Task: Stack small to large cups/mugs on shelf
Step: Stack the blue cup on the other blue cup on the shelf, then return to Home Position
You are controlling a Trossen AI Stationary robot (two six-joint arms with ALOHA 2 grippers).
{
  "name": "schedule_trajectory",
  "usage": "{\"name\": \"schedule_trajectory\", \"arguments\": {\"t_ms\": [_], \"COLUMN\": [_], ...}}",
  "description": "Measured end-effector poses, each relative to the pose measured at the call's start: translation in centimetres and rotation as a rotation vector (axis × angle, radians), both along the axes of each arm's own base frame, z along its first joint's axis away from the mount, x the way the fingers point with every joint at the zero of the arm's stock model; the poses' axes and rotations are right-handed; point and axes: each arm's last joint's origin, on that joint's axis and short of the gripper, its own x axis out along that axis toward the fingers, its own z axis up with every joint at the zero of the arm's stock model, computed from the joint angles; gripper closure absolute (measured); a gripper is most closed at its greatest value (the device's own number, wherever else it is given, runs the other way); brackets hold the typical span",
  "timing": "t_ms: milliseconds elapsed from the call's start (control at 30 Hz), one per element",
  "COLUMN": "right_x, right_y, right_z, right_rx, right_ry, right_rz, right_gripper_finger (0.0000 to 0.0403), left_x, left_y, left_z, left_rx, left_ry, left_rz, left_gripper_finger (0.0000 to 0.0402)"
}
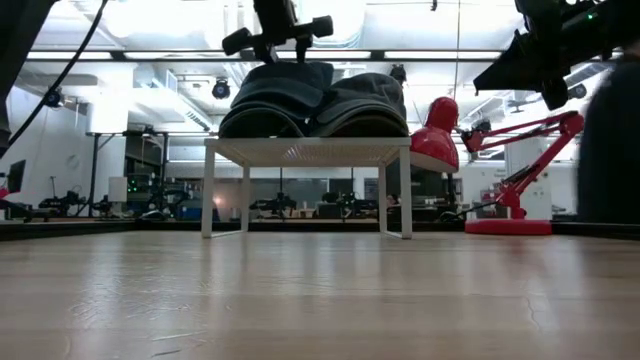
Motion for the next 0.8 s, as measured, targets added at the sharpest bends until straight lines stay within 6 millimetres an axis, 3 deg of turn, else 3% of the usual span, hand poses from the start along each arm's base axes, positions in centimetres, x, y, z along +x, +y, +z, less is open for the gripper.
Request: {"name": "schedule_trajectory", "arguments": {"t_ms": [200, 500, 800], "right_x": [0.0, 0.0, 0.0], "right_y": [0.0, 0.0, 0.0], "right_z": [0.0, 0.0, 0.0], "right_rx": [0.000, 0.000, 0.000], "right_ry": [0.000, -0.001, -0.001], "right_rz": [0.000, 0.000, 0.000], "right_gripper_finger": [0.0374, 0.0374, 0.0374], "left_x": [-0.9, -2.9, -4.8], "left_y": [-0.3, -0.9, -4.0], "left_z": [1.6, 3.7, 6.0], "left_rx": [0.013, 0.030, 0.066], "left_ry": [-0.054, -0.117, -0.116], "left_rz": [-0.003, -0.006, -0.163], "left_gripper_finger": [0.0192, 0.0186, 0.0186]}}
